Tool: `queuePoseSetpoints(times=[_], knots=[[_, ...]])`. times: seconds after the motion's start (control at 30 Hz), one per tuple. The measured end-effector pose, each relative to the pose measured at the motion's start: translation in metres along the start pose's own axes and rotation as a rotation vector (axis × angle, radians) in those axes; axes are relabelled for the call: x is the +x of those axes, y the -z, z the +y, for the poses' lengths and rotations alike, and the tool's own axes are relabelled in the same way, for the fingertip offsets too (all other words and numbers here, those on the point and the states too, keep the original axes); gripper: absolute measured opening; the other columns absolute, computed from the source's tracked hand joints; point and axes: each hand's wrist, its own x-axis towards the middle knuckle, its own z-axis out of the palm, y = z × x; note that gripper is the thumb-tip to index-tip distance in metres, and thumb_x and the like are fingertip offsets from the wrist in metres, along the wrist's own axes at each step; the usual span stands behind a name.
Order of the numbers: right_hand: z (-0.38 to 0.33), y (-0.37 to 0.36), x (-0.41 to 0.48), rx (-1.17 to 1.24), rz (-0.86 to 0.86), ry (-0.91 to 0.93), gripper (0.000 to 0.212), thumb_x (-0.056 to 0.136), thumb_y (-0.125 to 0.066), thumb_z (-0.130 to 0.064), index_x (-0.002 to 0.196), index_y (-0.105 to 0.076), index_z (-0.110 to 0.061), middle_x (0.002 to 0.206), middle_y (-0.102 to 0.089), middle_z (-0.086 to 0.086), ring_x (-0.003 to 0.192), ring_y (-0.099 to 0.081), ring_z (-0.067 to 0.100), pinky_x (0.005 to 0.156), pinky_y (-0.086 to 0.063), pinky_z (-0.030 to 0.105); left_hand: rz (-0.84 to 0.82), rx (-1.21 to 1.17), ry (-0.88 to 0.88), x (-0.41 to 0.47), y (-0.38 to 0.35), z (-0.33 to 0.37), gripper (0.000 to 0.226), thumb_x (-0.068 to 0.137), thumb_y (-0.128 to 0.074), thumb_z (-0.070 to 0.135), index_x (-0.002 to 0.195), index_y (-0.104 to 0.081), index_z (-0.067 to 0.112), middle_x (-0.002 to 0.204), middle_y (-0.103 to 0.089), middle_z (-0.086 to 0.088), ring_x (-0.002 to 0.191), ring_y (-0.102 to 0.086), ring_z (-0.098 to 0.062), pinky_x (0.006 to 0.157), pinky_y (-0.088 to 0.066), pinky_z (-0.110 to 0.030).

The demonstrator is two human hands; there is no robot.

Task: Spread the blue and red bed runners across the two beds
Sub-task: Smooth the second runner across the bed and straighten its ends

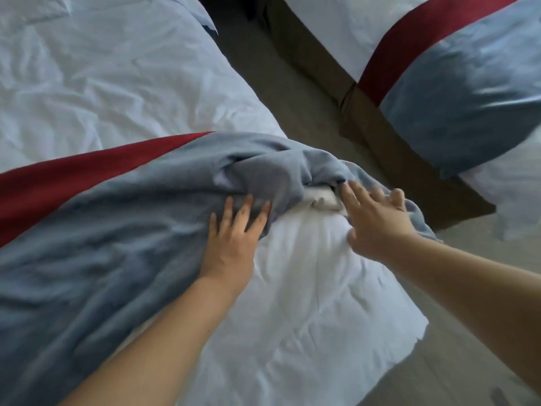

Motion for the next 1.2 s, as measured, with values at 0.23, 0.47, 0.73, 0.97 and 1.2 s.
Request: queuePoseSetpoints(times=[0.23, 0.47, 0.73, 0.97, 1.2], knots=[[-0.099, 0.009, -0.001, 0.138, 0.47, 0.443, 0.09, 0.085, -0.052, -0.022, 0.162, -0.008, -0.035, 0.17, -0.01, 0.013, 0.153, -0.018, 0.041, 0.106, -0.034, 0.061, -0.295, 0.086, -0.091, -0.012, 0.008, 0.003, 0.069, 0.093, -0.013, 0.025, 0.16, -0.024, 0.038, 0.172, -0.006, 0.003, 0.156, 0.0, -0.045, 0.118, -0.015, -0.072], [-0.116, -0.031, -0.013, 0.277, 0.649, 0.588, 0.044, 0.094, -0.039, -0.012, 0.127, -0.067, -0.002, 0.116, -0.071, 0.011, 0.102, -0.069, 0.033, 0.084, -0.056, 0.043, -0.199, 0.091, -0.111, -0.058, 0.002, 0.013, 0.069, 0.081, -0.028, 0.01, 0.141, -0.061, 0.022, 0.144, -0.061, -0.003, 0.132, -0.055, -0.046, 0.093, -0.05, -0.071], [-0.1, -0.055, -0.088, 0.338, 0.442, 0.723, 0.046, 0.084, -0.052, -0.014, 0.127, -0.067, -0.011, 0.09, -0.062, 0.002, 0.069, -0.055, 0.026, 0.056, -0.046, 0.035, -0.143, -0.04, -0.266, -0.131, -0.027, 0.038, 0.073, 0.072, -0.031, 0.015, 0.143, -0.044, 0.025, 0.136, -0.066, 0.003, 0.13, -0.059, -0.039, 0.092, -0.054, -0.062], [-0.124, -0.032, -0.1, 0.428, 0.187, 0.587, 0.054, 0.065, -0.06, -0.029, 0.118, -0.066, -0.024, 0.094, -0.056, -0.003, 0.079, -0.053, 0.023, 0.058, -0.048, 0.036, -0.052, -0.096, -0.234, -0.158, -0.029, 0.01, 0.077, 0.065, -0.051, 0.037, 0.141, -0.056, 0.026, 0.143, -0.057, 0.002, 0.144, -0.044, -0.024, 0.114, -0.018, -0.071], [-0.171, 0.014, -0.071, 0.429, 0.091, 0.769, 0.073, 0.067, -0.053, -0.031, 0.14, -0.052, -0.031, 0.14, -0.047, -0.003, 0.122, -0.048, 0.022, 0.1, -0.043, 0.034, 0.199, -0.034, -0.147, -0.154, -0.016, -0.057, 0.043, 0.08, -0.064, 0.022, 0.123, -0.065, 0.024, 0.129, -0.064, -0.01, 0.128, -0.058, -0.036, 0.112, -0.03, -0.072]])
